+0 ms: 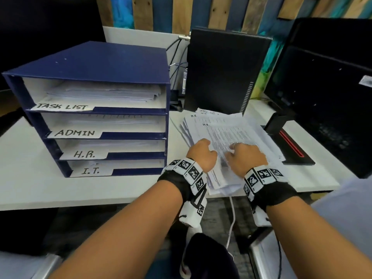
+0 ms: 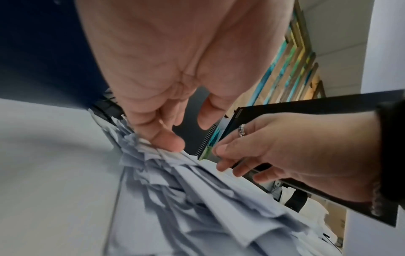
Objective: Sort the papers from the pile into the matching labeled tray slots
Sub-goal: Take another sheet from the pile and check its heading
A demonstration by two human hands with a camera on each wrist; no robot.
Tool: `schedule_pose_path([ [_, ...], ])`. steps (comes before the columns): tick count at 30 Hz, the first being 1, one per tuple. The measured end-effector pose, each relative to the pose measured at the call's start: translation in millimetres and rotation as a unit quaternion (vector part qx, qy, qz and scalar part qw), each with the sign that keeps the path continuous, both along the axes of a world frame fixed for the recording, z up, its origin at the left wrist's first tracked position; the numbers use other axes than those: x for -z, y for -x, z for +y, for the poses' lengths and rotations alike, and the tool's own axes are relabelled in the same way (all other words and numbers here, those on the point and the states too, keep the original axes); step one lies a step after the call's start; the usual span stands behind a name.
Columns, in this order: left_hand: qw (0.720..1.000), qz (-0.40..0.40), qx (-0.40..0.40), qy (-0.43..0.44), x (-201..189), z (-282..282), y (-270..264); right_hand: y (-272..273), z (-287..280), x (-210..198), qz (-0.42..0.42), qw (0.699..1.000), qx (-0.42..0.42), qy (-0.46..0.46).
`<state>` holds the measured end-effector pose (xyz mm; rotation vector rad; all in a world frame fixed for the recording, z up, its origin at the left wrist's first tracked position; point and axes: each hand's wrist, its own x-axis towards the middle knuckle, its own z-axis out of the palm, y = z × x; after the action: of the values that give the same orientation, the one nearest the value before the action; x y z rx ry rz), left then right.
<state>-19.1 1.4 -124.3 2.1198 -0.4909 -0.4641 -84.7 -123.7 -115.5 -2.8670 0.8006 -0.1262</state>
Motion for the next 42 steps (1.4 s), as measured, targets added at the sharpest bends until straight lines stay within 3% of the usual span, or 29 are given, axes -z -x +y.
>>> schedule_pose_path([
  [4, 0.999, 0.016, -0.03, -0.003, -4.3, -16.9, -6.1, 2.9, -13.3, 1.5, 0.029, 0.998, -0.038, -0.039],
  [11, 0.99, 0.081, -0.117, -0.002, -16.5, -37.9, -24.9, 4.0, -18.9, 2.9, 0.05, 0.997, -0.057, 0.011],
  [17, 0.995, 0.021, -0.098, -0.021, -5.1, -49.8, -22.9, 7.1, -16.0, 8.0, 0.041, 0.997, -0.058, -0.013],
  [21, 0.984, -0.062, -0.13, -0.105, 1.4, -57.8, -22.4, 13.2, -18.9, 1.7, 0.001, 0.994, -0.054, -0.094],
  [24, 0.974, -0.063, -0.162, -0.143, 1.2, -54.1, -27.6, 15.0, -27.1, -1.3, -0.026, 0.993, -0.026, -0.108],
  [31, 0.977, -0.074, -0.171, -0.101, 6.4, -43.6, -31.4, 14.6, -29.9, -4.5, 0.026, 0.99, -0.004, -0.141],
  [37, 0.983, -0.014, -0.183, -0.009, 0.5, -37.5, -33.0, 19.2, -25.6, 1.8, 0.027, 0.994, 0.001, -0.102],
  [42, 0.978, 0.008, -0.209, 0.001, -6.0, -39.1, -31.4, 22.7, -21.6, 2.2, 0.027, 0.994, 0.005, -0.104],
])
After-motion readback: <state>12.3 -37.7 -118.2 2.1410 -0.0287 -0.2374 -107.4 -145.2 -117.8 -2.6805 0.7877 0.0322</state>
